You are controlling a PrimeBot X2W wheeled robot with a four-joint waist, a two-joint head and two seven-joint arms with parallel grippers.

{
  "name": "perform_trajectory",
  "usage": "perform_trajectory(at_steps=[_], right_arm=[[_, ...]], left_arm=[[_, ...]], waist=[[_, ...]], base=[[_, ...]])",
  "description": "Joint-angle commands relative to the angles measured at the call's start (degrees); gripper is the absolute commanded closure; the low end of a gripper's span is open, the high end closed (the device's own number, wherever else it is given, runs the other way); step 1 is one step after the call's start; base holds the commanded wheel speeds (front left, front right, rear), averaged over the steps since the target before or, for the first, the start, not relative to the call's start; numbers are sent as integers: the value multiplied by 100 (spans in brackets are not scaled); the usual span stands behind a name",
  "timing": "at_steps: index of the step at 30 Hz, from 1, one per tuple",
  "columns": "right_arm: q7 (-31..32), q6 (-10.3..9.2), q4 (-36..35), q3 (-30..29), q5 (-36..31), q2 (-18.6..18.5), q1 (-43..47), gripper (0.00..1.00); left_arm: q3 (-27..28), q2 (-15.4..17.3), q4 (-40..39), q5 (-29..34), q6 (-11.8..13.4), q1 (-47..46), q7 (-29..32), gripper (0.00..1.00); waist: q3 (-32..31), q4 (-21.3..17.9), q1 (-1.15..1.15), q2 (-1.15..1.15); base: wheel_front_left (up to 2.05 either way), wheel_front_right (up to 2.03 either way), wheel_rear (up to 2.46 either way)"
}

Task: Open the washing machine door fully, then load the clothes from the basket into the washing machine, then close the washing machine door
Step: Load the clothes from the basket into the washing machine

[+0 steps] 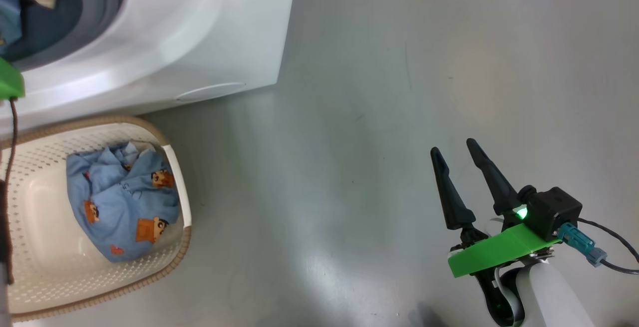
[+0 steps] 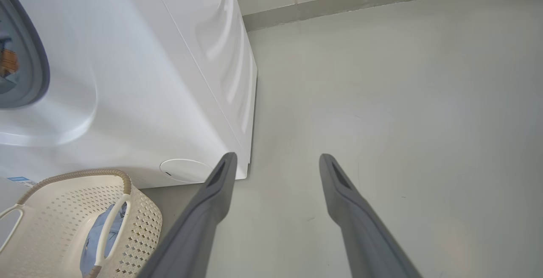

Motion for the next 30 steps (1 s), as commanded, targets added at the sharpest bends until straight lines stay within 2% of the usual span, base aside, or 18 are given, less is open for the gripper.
perform_trajectory(at_steps=[1, 16, 26, 27, 30], right_arm=[[-50, 9, -139, 105, 24, 7, 90, 0], [-50, 9, -198, 167, 83, 7, -48, 0], [-50, 9, -225, 211, 251, 7, -177, 0], [-50, 9, -259, 283, 351, 7, -308, 0], [-50, 9, -250, 284, 350, 7, -338, 0]], left_arm=[[95, 324, -25, 28, -6, -168, 45, 100], [-283, 520, 905, 183, -147, -1615, 225, 100], [-252, 787, 1185, 23, -323, -2267, 338, 100], [-240, 912, 1350, -115, -420, -2535, 304, 100], [-311, 952, 1349, -111, -477, -2681, 77, 100]], waist=[[69, -2, 0, 0], [525, -27, 0, 0], [901, -149, 0, 0], [1169, -210, 0, 0], [1231, -215, 0, 0]], base=[[0, 0, 0], [0, 0, 0], [0, 0, 0], [0, 0, 0], [0, 0, 0]])
